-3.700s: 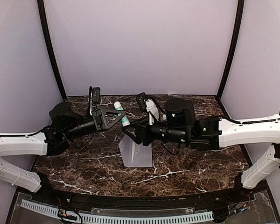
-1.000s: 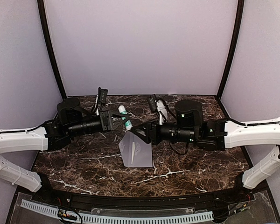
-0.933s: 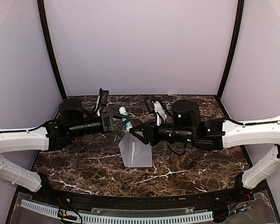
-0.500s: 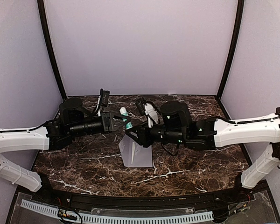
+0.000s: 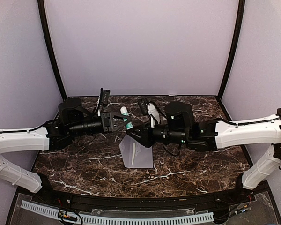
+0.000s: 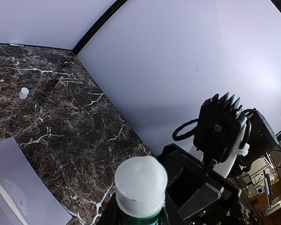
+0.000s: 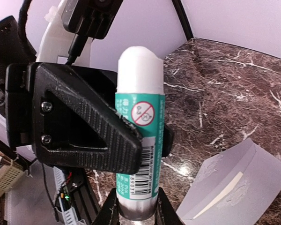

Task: Place the letter into the envelope and seal it
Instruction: Unscrew the solid glue.

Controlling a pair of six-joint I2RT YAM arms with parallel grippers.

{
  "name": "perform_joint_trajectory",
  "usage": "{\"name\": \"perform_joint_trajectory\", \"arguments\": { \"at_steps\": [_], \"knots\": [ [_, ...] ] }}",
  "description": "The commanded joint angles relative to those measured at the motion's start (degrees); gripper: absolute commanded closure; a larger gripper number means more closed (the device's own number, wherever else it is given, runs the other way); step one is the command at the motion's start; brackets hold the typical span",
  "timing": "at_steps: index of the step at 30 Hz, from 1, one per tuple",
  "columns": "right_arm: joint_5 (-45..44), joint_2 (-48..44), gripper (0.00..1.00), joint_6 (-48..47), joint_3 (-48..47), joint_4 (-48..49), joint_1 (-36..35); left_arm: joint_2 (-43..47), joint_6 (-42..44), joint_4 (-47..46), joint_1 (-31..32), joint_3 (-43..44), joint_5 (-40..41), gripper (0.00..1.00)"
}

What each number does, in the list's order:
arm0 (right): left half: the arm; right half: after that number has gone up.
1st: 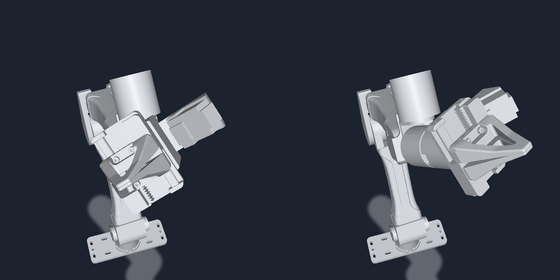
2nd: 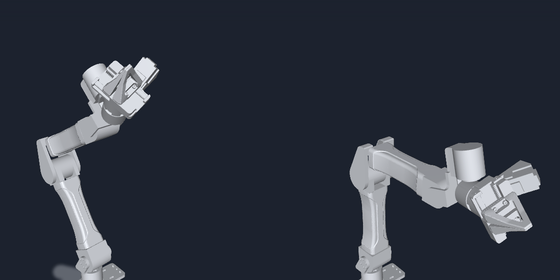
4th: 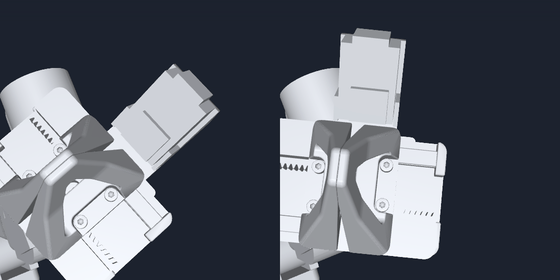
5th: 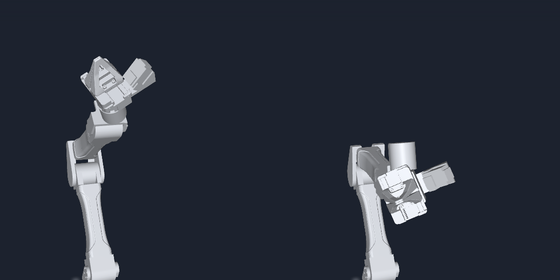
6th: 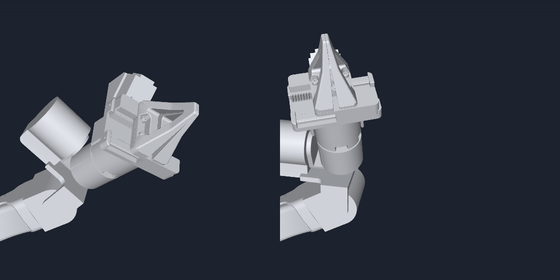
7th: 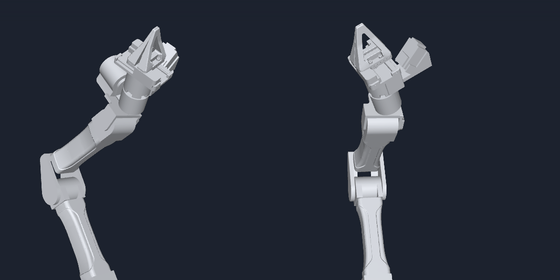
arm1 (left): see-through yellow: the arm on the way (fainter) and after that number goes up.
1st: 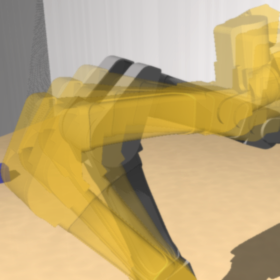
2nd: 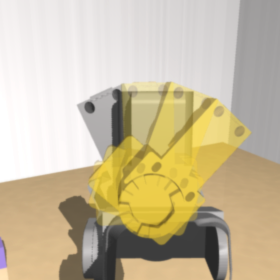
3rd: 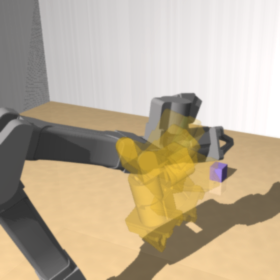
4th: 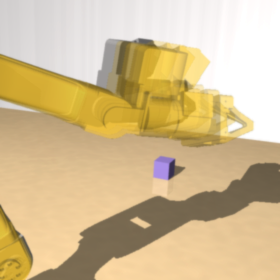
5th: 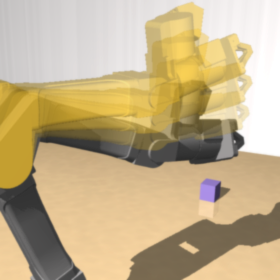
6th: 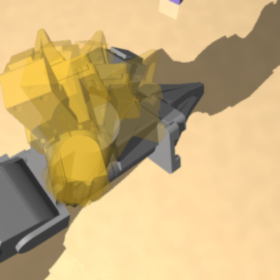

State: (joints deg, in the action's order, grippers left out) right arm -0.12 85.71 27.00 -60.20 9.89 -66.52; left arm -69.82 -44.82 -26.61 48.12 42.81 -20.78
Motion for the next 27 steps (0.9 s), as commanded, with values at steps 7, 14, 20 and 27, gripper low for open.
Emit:
{"name": "perform_joint_trajectory", "arguments": {
  "at_steps": [7, 14, 20, 27],
  "knots": [
    [30.0, -2.9, 0.95, 16.0, 9.5, 34.6, 6.4, 1.5, 3.7, -11.7, 0.1, -0.4, -18.3, 1.00],
    [38.9, 0.4, 0.95, 20.6, 10.7, 46.6, 6.6, 2.7, 3.4, -15.7, 0.1, -1.1, -24.1, 1.00],
    [38.2, 0.5, 0.91, 20.4, 11.1, 47.2, 6.6, 2.8, 2.7, -17.1, 0.1, -1.4, -24.9, 1.00],
    [32.6, -3.1, 0.55, 14.9, 12.2, 38.6, 6.6, 5.6, 3.1, -12.1, 0.1, -1.8, -13.9, 1.00]
  ]
}}
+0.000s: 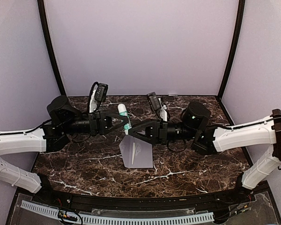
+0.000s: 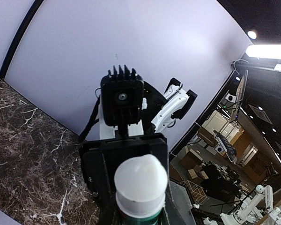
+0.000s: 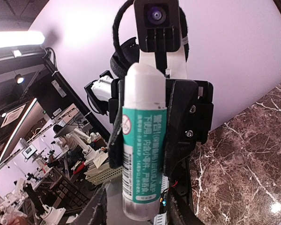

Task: Place the letter into the envelope and seal it
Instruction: Unscrew the solid glue.

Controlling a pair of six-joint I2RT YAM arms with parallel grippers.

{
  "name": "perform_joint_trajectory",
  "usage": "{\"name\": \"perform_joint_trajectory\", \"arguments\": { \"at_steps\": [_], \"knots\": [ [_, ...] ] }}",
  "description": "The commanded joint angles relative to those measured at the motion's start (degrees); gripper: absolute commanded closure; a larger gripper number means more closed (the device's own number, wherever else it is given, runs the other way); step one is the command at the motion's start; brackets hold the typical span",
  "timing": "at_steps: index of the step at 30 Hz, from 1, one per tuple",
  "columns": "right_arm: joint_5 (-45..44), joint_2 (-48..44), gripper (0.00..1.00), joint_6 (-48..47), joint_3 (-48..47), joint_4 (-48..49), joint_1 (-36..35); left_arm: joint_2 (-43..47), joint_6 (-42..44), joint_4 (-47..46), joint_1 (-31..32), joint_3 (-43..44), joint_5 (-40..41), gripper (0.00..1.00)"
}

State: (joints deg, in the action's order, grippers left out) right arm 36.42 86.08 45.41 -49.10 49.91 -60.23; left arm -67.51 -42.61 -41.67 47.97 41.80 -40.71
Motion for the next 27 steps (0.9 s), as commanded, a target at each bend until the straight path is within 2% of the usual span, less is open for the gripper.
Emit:
{"name": "perform_joint_trajectory", "arguments": {
  "at_steps": [1, 4, 10, 15, 27],
  "knots": [
    [-5.4, -4.3, 0.51, -4.9, 1.2, -4.0, 0.3, 3.7, 1.1, 4.1, 0.2, -0.7, 9.1, 1.00],
    [-11.4, -6.8, 0.41, -9.5, 1.1, -12.6, 0.0, 4.7, 1.2, 9.6, 0.1, 0.1, 15.3, 1.00],
    [-25.4, -8.9, 0.38, -17.7, -3.5, -30.6, -2.9, 3.8, 0.0, 15.9, 0.0, 1.7, 20.1, 1.00],
    [-34.7, -6.4, 0.43, -21.0, -8.4, -38.8, -5.8, 2.1, -1.4, 16.3, 0.0, 2.0, 20.6, 1.00],
    [-39.0, 0.2, 0.61, -22.8, -15.4, -43.0, -8.1, 0.9, -2.2, 15.9, 0.0, 2.3, 19.3, 1.00]
  ]
}}
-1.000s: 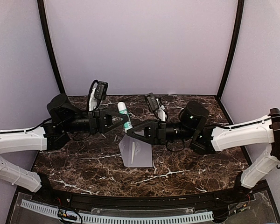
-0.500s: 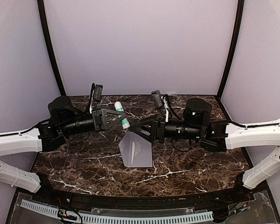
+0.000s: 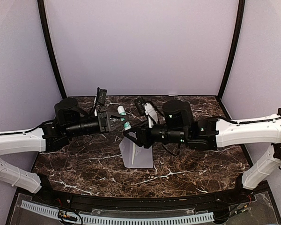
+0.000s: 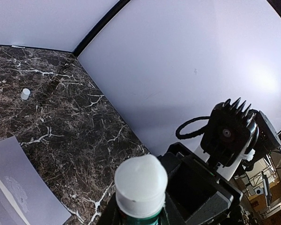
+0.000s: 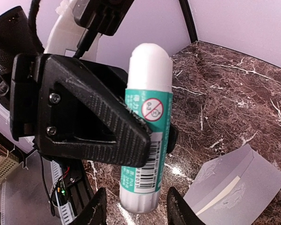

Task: Place the letter into the envelope and seal it
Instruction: Unscrew the solid glue.

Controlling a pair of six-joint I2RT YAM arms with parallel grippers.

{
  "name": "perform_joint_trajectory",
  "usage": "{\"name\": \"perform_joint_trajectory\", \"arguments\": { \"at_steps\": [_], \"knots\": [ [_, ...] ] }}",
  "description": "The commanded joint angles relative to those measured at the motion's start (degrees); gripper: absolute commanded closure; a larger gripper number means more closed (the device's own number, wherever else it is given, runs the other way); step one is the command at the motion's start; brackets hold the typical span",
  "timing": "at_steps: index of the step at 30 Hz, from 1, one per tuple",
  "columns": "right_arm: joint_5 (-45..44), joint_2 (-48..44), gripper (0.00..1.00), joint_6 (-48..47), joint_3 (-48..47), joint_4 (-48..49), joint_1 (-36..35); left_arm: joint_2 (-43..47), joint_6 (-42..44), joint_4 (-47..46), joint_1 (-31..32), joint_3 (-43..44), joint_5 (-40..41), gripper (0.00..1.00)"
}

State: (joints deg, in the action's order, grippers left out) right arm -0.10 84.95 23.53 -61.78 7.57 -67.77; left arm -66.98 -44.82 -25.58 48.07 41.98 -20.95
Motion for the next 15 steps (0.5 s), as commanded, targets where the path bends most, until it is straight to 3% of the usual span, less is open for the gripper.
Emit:
{"name": "perform_joint_trajectory", "arguments": {
  "at_steps": [1, 15],
  "knots": [
    [-2.4, 1.5, 0.61, -0.9, -2.8, -0.4, -0.5, 0.3, 0.3, 0.0, -0.1, 2.2, -0.5, 1.00],
    [-0.3, 2.6, 0.75, 0.3, -3.2, 3.1, -0.5, 0.4, 0.8, 1.3, -0.1, 2.8, -1.1, 1.00]
  ]
}}
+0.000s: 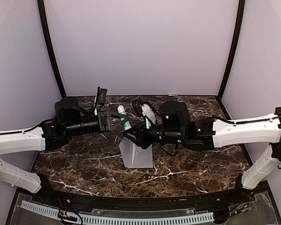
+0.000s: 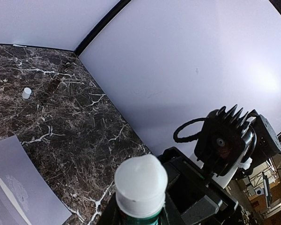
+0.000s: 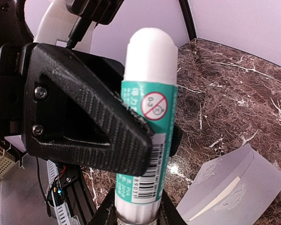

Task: Place the letter into the envelope and seal it
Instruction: Unscrew the solid glue.

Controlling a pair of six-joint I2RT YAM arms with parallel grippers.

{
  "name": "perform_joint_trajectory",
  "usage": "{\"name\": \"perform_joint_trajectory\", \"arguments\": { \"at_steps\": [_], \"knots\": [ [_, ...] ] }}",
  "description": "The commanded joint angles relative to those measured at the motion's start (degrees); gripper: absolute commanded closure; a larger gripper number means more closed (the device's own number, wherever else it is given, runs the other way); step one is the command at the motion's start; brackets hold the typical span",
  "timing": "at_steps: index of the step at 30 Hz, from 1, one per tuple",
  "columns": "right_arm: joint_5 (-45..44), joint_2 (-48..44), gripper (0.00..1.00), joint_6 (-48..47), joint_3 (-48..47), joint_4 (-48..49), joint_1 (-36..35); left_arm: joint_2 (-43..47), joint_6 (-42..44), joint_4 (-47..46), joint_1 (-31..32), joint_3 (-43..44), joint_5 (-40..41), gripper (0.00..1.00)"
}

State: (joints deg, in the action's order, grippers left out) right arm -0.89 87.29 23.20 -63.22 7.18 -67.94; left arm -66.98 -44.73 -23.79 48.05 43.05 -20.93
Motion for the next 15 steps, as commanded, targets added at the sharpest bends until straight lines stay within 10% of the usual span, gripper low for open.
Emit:
{"name": "perform_joint_trajectory", "arguments": {
  "at_steps": [1, 15],
  "knots": [
    [0.6, 0.1, 0.75, 0.7, -1.6, 3.8, -0.3, 0.4, 0.7, -0.5, -0.1, 1.8, -1.3, 1.00],
    [0.6, -0.6, 0.86, 2.0, -0.8, 4.9, -0.1, 0.0, 0.4, -1.6, -0.1, 1.6, -2.6, 1.00]
  ]
}}
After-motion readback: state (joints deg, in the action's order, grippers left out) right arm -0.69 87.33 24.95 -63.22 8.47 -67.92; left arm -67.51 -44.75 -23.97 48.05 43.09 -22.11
